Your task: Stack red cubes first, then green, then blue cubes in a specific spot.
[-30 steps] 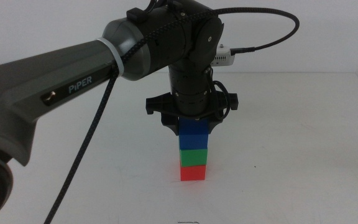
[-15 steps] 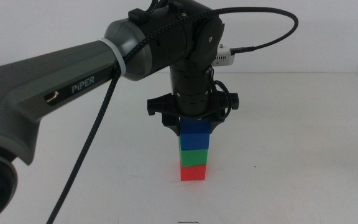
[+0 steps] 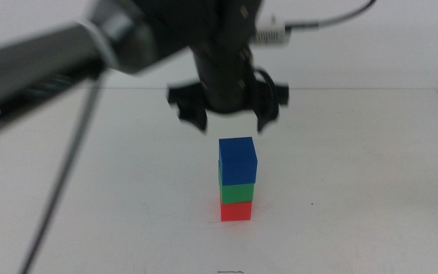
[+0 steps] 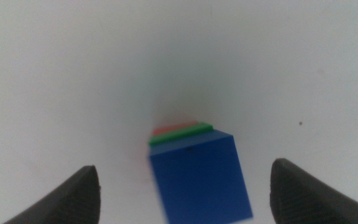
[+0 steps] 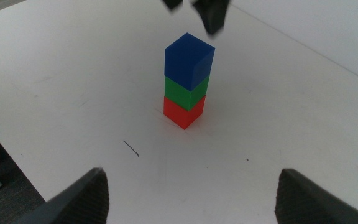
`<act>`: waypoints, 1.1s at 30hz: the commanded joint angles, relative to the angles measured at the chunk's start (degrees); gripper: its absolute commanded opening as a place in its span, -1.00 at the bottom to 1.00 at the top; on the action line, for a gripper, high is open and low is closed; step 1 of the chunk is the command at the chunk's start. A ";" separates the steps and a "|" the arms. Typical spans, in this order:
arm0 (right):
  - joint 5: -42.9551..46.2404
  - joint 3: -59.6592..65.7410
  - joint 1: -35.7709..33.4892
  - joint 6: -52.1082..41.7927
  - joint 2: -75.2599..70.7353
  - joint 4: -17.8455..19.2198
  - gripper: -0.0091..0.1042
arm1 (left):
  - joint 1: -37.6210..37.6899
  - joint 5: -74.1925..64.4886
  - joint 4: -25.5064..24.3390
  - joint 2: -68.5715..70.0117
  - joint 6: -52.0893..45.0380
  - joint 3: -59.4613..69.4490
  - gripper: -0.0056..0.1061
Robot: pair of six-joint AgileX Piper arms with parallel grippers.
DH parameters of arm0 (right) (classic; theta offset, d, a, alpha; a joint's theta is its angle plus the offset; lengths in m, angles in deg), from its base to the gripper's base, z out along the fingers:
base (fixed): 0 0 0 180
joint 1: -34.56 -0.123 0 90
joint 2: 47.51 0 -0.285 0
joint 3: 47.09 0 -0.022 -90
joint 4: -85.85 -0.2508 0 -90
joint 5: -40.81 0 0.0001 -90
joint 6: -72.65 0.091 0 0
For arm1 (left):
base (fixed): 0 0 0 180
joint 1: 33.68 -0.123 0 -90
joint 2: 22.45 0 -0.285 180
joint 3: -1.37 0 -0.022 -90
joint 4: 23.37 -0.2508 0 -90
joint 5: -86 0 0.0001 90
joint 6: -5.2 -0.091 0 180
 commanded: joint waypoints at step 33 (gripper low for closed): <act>3.95 -1.30 0.40 -0.66 0.12 0.48 0.82 | -39.39 10.44 -1.09 55.17 -30.77 28.56 0.78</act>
